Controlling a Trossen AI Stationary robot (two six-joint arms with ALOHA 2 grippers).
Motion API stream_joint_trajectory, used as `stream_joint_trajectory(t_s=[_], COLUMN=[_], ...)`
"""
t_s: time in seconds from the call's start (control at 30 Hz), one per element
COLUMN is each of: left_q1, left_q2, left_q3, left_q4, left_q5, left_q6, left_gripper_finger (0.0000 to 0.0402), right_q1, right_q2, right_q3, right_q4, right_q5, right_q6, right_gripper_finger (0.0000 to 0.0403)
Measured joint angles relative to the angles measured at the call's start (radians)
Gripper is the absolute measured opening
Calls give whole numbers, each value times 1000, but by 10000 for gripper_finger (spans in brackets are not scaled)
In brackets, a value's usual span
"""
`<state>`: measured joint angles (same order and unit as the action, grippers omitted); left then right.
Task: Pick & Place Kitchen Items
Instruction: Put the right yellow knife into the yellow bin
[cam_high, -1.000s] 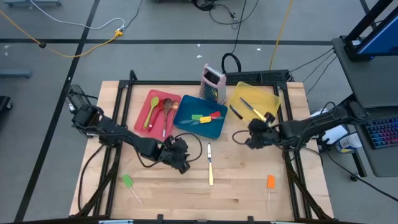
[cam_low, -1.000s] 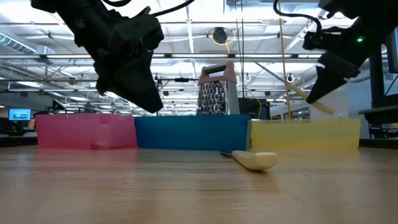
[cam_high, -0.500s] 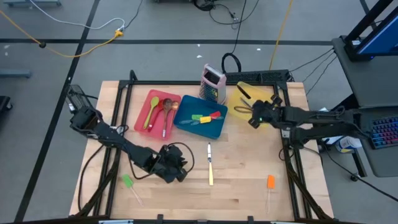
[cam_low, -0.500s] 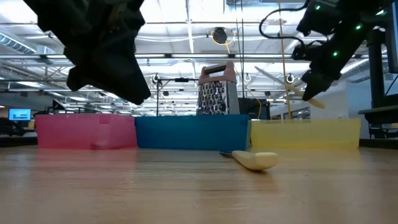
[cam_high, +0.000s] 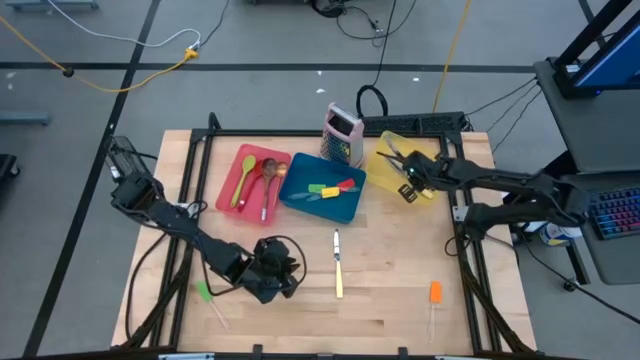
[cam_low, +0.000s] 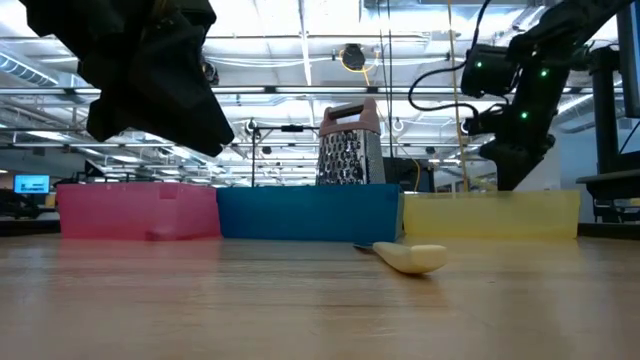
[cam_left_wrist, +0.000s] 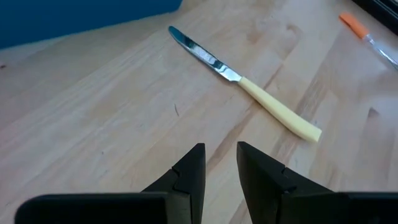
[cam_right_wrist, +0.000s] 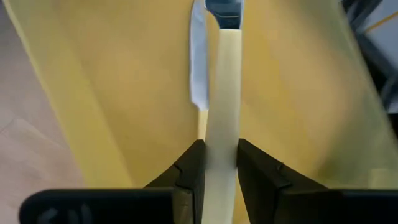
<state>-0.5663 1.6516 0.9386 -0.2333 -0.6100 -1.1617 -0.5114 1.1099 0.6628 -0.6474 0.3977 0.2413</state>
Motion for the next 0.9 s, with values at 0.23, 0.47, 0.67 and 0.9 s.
stream_joint_trajectory(t_s=[0.23,0.47,0.67,0.9], left_q1=[0,0,0,0], left_q2=[0,0,0,0], left_q3=[0,0,0,0], left_q4=[0,0,-1,-1], left_q5=[-4,-4,-4,-4], left_q6=[1,4,6,35], left_gripper_finger=[95,95,95,95], right_q1=[-20,-20,-20,-18], right_q2=[63,117,171,225], right_q3=[0,0,0,-9], right_q4=[-14,-11,-12,-13], right_q5=[-94,-118,-126,-173], right_q6=[9,8,20,58], right_gripper_finger=[68,68,68,69])
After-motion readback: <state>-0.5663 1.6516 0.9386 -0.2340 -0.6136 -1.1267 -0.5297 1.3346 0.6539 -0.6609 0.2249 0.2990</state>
